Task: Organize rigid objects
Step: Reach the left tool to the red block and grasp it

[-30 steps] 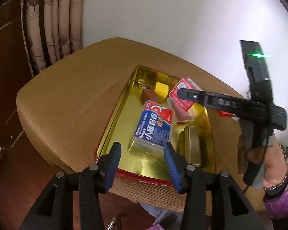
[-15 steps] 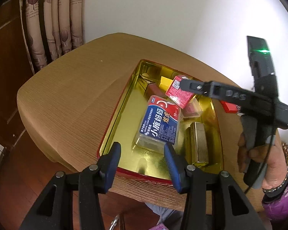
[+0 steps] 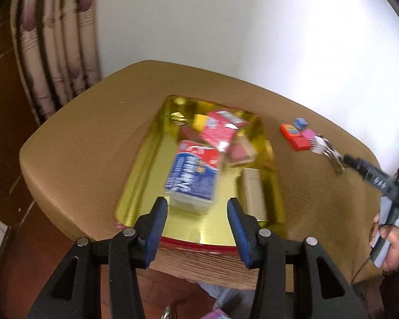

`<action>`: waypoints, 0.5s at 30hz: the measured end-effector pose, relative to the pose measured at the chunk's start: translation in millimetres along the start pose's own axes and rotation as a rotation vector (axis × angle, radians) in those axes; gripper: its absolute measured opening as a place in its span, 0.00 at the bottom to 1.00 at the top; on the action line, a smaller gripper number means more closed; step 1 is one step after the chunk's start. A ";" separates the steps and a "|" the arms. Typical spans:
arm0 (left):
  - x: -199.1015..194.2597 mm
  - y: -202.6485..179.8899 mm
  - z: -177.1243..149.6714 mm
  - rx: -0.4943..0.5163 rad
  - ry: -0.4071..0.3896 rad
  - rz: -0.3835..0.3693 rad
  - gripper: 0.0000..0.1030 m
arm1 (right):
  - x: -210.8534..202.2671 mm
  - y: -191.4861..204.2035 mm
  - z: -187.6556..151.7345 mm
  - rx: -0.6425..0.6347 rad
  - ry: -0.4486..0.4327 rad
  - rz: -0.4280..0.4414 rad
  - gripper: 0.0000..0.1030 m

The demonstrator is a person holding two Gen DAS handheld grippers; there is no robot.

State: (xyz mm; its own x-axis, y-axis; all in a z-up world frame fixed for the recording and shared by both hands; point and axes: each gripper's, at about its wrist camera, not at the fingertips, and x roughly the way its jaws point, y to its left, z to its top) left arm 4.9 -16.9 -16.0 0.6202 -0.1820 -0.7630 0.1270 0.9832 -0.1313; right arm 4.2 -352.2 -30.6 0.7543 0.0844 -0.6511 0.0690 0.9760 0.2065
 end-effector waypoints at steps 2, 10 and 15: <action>-4.2 -15.0 1.0 0.035 0.001 -0.015 0.46 | -4.1 -35.4 -14.9 0.013 0.019 -0.091 0.72; 4.6 -89.7 23.8 0.164 0.055 -0.135 0.48 | -12.2 -122.1 -48.2 0.121 0.050 -0.205 0.73; 21.7 -147.7 58.2 0.328 0.085 -0.218 0.48 | -20.1 -132.5 -46.9 0.170 0.016 -0.143 0.83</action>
State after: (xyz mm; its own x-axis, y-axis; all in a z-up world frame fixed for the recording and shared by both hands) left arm 44.7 -167.0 23.7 0.4869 -0.3704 -0.7910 0.4974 0.8620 -0.0975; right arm -50.8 -473.8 -79.1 0.7188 -0.0482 -0.6936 0.2847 0.9305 0.2304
